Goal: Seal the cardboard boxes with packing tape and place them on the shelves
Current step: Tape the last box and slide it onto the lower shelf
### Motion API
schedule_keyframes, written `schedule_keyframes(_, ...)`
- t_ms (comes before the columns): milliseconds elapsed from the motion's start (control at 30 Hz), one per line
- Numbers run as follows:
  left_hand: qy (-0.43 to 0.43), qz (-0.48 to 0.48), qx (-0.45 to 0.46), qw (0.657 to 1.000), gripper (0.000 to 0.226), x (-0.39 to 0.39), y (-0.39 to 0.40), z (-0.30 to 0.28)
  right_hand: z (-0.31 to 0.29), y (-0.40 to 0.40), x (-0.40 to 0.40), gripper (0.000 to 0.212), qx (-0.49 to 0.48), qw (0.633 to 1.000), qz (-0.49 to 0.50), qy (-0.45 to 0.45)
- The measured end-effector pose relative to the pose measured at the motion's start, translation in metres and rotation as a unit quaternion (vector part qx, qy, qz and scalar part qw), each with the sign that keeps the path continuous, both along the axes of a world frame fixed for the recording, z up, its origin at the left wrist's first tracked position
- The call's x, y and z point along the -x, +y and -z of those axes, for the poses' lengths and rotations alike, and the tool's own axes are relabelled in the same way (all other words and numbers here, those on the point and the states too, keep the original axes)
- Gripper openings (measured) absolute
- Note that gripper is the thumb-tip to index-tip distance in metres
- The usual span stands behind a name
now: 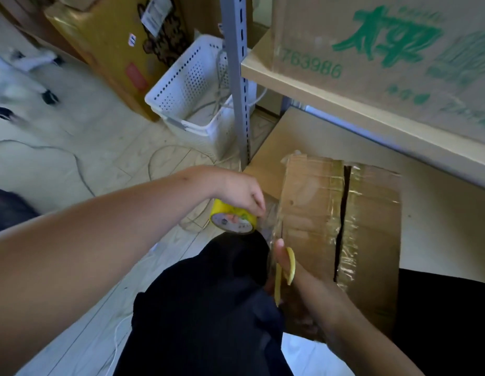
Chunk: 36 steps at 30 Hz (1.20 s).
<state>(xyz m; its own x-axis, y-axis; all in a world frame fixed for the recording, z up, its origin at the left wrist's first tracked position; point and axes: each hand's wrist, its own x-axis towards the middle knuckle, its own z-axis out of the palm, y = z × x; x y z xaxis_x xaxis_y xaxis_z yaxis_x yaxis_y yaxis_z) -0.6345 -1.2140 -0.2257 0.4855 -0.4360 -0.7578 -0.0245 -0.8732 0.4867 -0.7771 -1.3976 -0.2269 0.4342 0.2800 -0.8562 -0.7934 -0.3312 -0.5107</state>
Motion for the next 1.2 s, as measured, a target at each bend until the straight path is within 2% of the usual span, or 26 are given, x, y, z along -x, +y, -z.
schedule_keyframes(67,0.0,0.007,-0.005,1.0,0.017,-0.001,-0.002,-0.001,0.001,0.005,0.003,0.085,-0.011,1.0,0.006,0.021)
schedule_keyframes(167,-0.003,0.015,-0.014,1.0,0.015,-0.003,-0.002,0.004,-0.006,0.011,-0.001,0.084,0.048,0.999,0.013,-0.014)
schedule_keyframes(267,-0.006,0.019,-0.026,0.999,0.014,-0.006,-0.001,0.007,-0.012,0.015,-0.006,0.08,0.039,0.999,-0.004,-0.003)
schedule_keyframes(533,-0.035,0.045,-0.067,0.996,0.016,-0.013,0.004,0.015,-0.001,0.035,-0.021,0.085,0.062,0.998,0.029,0.001)
schedule_keyframes(567,-0.037,0.044,-0.067,0.996,0.017,-0.013,0.004,0.017,-0.001,0.038,-0.022,0.083,0.07,0.997,0.042,-0.013)
schedule_keyframes(667,-0.061,0.068,-0.095,0.991,0.02,-0.013,0.002,0.021,0.017,0.041,-0.017,0.07,0.13,0.983,0.025,-0.13)
schedule_keyframes(767,-0.078,0.122,-0.206,0.968,0.021,-0.006,0.025,0.025,0.022,0.043,-0.01,0.065,0.193,0.963,-0.016,-0.186)
schedule_keyframes(800,-0.075,0.11,-0.228,0.965,0.022,-0.003,0.037,0.025,0.022,0.043,-0.008,0.061,0.192,0.962,-0.027,-0.191)
schedule_keyframes(867,-0.066,0.034,-0.212,0.975,0.021,0.007,0.059,0.018,0.015,0.042,-0.004,0.049,0.193,0.953,-0.075,-0.22)
schedule_keyframes(967,-0.086,-0.078,-0.152,0.982,0.021,0.021,0.068,-0.002,-0.004,0.036,-0.005,0.036,0.264,0.897,-0.159,-0.317)
schedule_keyframes(1067,-0.129,-0.143,-0.114,0.975,0.018,0.028,0.062,-0.026,-0.028,0.024,-0.022,0.031,0.342,0.81,-0.241,-0.411)
schedule_keyframes(1200,-0.177,-0.245,-0.054,0.952,0.02,0.037,0.056,-0.048,-0.028,0.022,-0.047,0.01,0.378,0.727,-0.364,-0.442)
